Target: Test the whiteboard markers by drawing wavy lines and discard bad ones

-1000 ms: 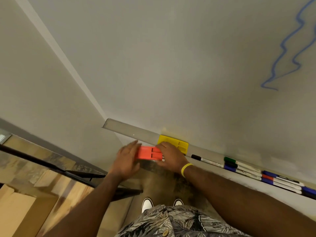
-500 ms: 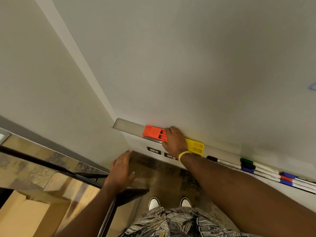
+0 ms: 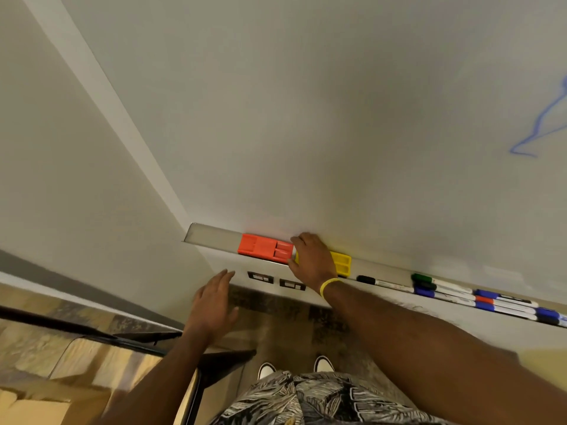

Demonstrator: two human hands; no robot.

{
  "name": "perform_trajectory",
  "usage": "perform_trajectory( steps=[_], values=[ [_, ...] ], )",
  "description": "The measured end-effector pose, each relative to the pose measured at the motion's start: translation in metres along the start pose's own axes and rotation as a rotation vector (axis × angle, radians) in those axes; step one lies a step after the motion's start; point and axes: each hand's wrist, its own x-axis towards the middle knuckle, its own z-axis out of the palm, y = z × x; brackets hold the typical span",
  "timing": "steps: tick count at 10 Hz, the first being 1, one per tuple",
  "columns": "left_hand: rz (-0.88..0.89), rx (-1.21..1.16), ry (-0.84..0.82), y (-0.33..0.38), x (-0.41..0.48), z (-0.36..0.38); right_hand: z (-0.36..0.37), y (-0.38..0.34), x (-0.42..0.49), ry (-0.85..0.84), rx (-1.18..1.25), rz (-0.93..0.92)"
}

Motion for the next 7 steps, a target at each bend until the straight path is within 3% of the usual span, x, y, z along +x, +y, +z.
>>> perform_trajectory(
  steps=[3,7],
  values=[
    [0.186,0.113,-0.112,0.042,0.025,0.01,-0.009,0.047,-0.075,-0.033,-0.026,0.176],
    [0.474,0.216,-0.141,0.14,0.017,0.043,-0.015,0.112,-0.18,-0.067,0.02,0.378]
  ],
)
